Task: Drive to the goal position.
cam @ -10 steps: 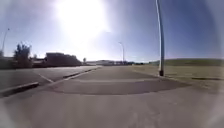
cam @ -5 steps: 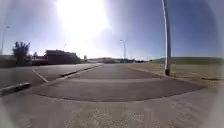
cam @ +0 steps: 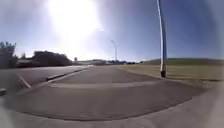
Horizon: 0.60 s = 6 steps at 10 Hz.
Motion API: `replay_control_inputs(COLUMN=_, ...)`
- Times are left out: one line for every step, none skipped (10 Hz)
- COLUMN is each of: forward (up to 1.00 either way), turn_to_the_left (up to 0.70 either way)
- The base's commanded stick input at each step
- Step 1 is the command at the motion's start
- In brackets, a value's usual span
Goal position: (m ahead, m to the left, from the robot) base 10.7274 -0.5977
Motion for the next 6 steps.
replay_control_inputs(forward=1.0, turn_to_the_left=0.01)
replay_control_inputs(forward=1.0, turn_to_the_left=0.01)
replay_control_inputs(forward=1.0, turn_to_the_left=0.01)
replay_control_inputs(forward=1.0, turn_to_the_left=0.01)
replay_control_inputs(forward=1.0, turn_to_the_left=0.01)
replay_control_inputs(forward=1.0, turn_to_the_left=0.01)
